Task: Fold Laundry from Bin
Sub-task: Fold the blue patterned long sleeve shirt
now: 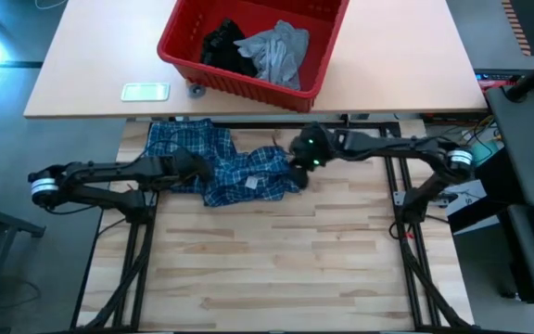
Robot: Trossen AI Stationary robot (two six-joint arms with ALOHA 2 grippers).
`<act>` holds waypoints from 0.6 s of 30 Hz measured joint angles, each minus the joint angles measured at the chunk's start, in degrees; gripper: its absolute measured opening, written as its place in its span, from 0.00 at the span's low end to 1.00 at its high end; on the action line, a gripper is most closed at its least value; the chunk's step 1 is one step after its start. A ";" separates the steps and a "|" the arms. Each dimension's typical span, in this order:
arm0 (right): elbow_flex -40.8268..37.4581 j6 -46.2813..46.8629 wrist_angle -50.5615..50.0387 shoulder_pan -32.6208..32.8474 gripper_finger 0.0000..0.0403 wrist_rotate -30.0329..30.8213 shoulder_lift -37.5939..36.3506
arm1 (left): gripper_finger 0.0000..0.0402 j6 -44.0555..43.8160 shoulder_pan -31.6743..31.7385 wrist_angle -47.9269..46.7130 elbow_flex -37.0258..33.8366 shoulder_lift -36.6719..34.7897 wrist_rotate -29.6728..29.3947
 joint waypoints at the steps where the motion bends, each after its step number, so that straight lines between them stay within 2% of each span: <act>1: 1.19 1.29 2.54 -0.02 0.59 0.03 1.40 | 0.59 0.00 0.02 0.47 0.00 0.17 0.02; 5: 7.47 4.31 6.69 -1.31 0.59 -0.02 8.51 | 0.59 0.00 0.02 1.47 -0.04 0.54 0.04; 7: 11.13 3.91 4.97 -2.14 0.59 -0.29 11.64 | 0.59 -0.19 0.02 1.47 -0.04 0.54 0.04; 10: 15.87 1.83 -1.35 -3.05 0.59 0.52 12.36 | 0.58 -0.24 0.02 1.18 -0.04 0.54 0.07; 14: 20.79 -1.56 -17.16 -4.50 0.59 0.67 9.36 | 0.58 -0.85 0.04 0.49 -0.07 0.52 0.11; 18: 21.34 -8.64 -35.34 -4.79 0.59 2.26 4.97 | 0.58 -0.72 0.07 0.56 -0.06 0.74 0.11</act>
